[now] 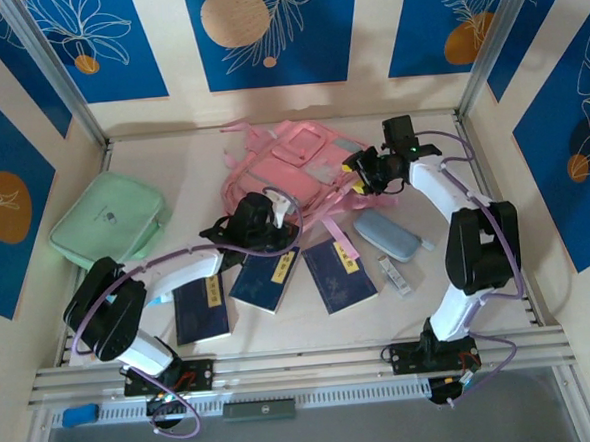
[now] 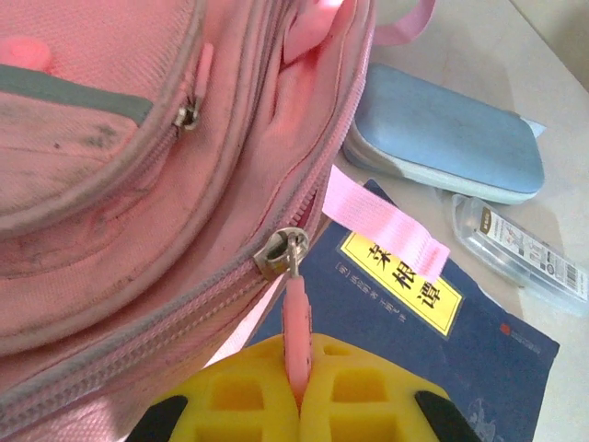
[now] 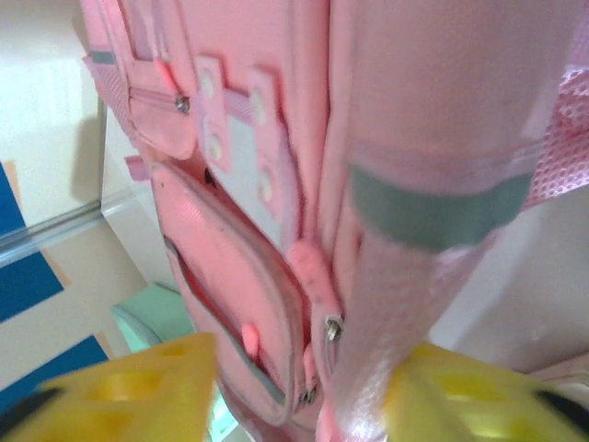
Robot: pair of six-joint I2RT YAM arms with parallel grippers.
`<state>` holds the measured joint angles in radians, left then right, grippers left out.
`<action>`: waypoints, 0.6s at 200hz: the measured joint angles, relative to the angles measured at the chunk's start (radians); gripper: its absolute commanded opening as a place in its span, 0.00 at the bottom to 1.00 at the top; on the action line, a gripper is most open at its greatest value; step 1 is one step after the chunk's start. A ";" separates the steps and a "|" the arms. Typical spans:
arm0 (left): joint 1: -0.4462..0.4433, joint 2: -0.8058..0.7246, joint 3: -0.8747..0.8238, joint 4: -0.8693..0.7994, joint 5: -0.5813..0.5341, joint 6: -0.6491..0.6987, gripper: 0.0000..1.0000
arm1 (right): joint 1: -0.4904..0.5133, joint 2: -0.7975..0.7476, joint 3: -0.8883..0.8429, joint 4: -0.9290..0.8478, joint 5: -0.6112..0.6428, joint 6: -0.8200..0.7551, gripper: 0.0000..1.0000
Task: Pack the student bag
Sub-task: Unzip the student bag at the top-center of the table.
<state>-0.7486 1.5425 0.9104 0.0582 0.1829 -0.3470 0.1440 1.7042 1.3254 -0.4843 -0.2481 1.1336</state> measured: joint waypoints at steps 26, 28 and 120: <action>0.000 0.006 0.002 -0.004 -0.003 -0.016 0.00 | -0.012 -0.093 -0.087 -0.019 -0.052 -0.042 0.80; 0.000 0.006 0.002 -0.004 -0.004 -0.018 0.00 | -0.011 -0.102 -0.098 -0.017 -0.058 -0.044 0.81; -0.003 0.006 0.004 -0.029 -0.004 -0.019 0.00 | 0.266 -0.035 -0.216 0.139 -0.083 0.146 0.65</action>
<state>-0.7513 1.5482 0.9146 0.0296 0.1791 -0.3664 0.4099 1.6688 1.1095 -0.3454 -0.3309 1.2797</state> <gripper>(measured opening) 0.065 0.720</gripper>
